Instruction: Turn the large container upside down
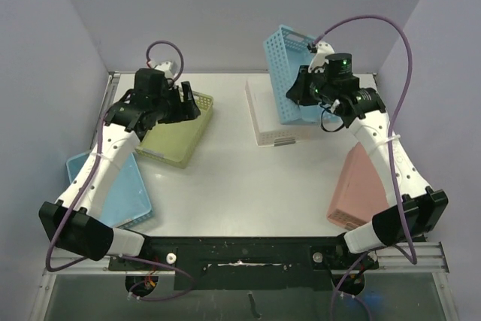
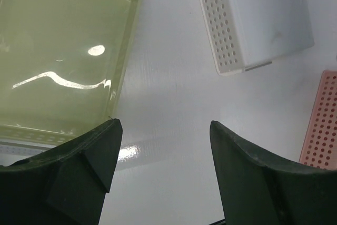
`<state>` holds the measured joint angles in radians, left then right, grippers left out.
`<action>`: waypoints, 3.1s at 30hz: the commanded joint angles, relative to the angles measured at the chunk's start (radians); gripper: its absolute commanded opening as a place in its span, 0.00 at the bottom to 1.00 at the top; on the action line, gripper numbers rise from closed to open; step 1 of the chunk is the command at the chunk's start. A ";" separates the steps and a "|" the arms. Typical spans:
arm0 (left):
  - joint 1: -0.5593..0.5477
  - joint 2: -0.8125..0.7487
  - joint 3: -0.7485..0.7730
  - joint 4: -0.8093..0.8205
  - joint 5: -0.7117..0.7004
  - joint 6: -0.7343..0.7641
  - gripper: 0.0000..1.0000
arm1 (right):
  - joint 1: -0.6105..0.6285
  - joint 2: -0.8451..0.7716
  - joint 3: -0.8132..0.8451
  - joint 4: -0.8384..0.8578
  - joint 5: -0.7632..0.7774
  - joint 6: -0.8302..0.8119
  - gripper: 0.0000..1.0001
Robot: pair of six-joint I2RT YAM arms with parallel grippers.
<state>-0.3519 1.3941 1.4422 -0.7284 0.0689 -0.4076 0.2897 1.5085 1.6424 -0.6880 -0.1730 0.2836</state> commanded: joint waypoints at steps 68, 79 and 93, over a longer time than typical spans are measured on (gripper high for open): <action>0.245 -0.130 0.034 0.100 0.001 -0.088 0.66 | -0.031 -0.341 -1.030 0.332 -0.489 0.589 0.40; 0.245 -0.130 0.038 0.103 0.006 -0.080 0.66 | -0.048 -0.255 -0.888 0.192 -0.372 0.434 0.57; 0.117 -0.141 -0.099 0.036 0.017 -0.043 0.66 | 0.058 -0.133 -0.552 0.089 -0.162 0.346 0.62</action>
<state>-0.1791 1.2736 1.3804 -0.6918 0.0834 -0.4751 0.3290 1.3182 1.0153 -0.5926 -0.3954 0.6678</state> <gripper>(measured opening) 0.658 0.622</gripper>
